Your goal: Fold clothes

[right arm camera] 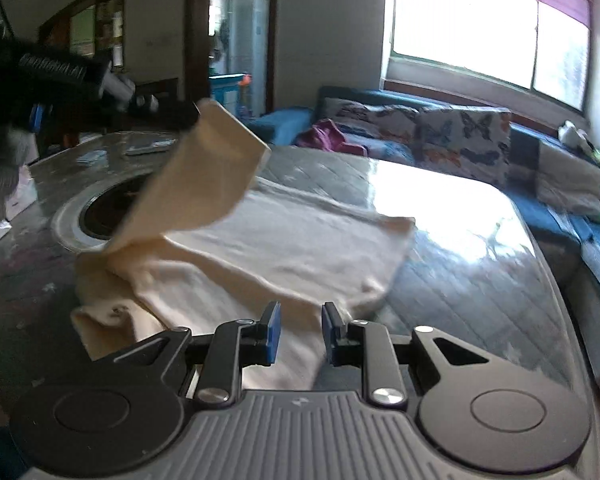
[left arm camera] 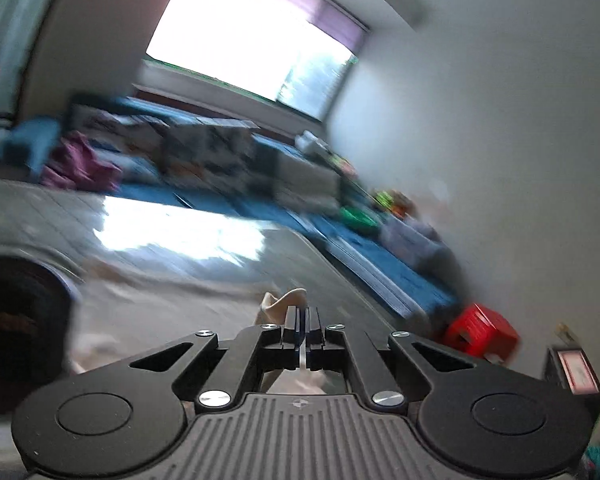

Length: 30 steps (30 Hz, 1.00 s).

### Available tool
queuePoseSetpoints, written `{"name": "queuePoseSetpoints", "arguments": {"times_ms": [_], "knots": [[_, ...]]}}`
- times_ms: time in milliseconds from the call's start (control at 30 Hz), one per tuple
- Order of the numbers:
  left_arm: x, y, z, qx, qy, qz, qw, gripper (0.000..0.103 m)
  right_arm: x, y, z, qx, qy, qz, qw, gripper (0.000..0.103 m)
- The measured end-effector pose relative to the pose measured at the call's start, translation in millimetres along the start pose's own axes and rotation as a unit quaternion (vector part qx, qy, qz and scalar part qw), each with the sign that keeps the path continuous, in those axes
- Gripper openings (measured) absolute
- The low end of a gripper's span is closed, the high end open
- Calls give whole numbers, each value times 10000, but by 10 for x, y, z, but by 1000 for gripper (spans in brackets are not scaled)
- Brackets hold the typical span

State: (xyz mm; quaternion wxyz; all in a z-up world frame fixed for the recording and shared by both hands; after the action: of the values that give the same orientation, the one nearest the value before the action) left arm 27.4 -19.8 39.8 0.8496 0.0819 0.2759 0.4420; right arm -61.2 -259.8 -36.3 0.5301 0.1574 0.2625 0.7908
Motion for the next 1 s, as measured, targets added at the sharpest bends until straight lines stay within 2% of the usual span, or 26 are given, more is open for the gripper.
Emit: {"name": "queuePoseSetpoints", "arguments": {"times_ms": [133, 233, 300, 400, 633, 833, 1000], "knots": [[-144, -311, -280, 573, -56, -309, 9979, 4, -85, 43, -127, 81, -238, -107, 9996, 22], [-150, -412, -453, 935, -117, -350, 9949, 5, -106, 52, -114, 69, -335, -107, 9994, 22], [-137, -377, -519, 1071, -53, -391, 9935, 10, -119, 56, -101, 57, -396, -103, 9991, 22], [-9, -249, -500, 995, -31, -311, 9945, 12, -139, 63, -81, 39, -488, -97, 9988, 22], [540, -32, -470, 918, 96, 523, 9944, 11, 42, -180, 77, 20, -365, 113, 9993, 22], [1019, 154, -446, 853, 209, 1259, 9882, 11, 183, -437, 199, 8, -251, 208, 9995, 21], [1231, 231, -529, 962, 156, 1563, 9829, 10, 235, -669, 188, 198, -78, 124, 9997, 21]]}}
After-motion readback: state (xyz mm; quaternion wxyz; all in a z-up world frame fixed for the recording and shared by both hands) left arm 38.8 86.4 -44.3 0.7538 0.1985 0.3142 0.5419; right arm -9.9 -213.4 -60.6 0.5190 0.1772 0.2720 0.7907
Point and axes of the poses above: each gripper's, at about its wrist camera, not at the fingertips, and y roughly against the way its jaws point, x to its left, z to its top, the point moved 2 cm from there along -y, roughly the way its jaws point, and after that the axes turned 1 degree about -z, right-handed, at the moved point
